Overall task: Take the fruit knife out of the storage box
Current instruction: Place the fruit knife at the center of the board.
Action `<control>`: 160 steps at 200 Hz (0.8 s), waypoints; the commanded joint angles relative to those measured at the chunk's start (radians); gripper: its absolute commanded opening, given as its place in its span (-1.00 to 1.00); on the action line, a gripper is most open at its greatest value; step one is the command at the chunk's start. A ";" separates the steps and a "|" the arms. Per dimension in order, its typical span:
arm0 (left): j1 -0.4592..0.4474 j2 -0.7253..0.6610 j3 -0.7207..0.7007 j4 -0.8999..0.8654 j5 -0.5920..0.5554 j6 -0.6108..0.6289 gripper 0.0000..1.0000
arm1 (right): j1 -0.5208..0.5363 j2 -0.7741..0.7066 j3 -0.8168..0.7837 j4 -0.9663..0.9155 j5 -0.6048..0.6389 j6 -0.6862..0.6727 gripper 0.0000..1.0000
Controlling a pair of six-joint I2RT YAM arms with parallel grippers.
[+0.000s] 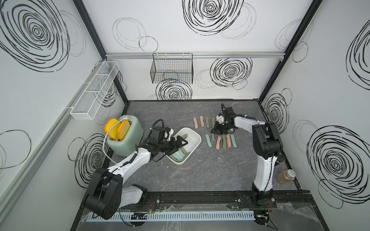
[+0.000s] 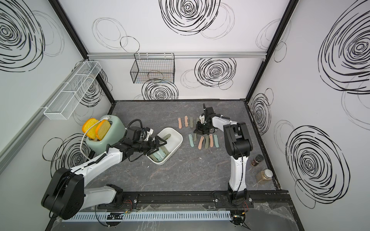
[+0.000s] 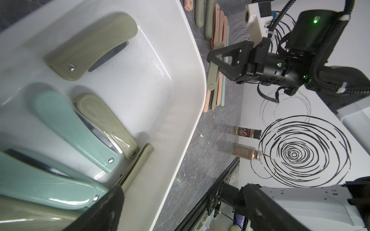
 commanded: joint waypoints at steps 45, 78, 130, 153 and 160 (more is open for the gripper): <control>0.014 0.042 -0.006 0.013 -0.003 0.025 0.96 | -0.003 0.041 0.040 -0.080 0.020 -0.038 -0.57; 0.016 0.064 0.015 0.011 -0.018 0.017 0.96 | -0.005 0.034 0.055 -0.116 0.043 -0.048 -0.31; 0.010 0.106 0.118 -0.074 -0.103 0.033 0.96 | -0.004 -0.084 0.100 -0.189 0.126 -0.058 -0.15; -0.002 0.133 0.181 -0.152 -0.193 0.047 0.96 | -0.001 -0.142 0.103 -0.206 0.141 -0.058 0.07; -0.006 0.142 0.199 -0.176 -0.220 0.048 0.96 | 0.002 -0.160 0.098 -0.207 0.141 -0.058 0.13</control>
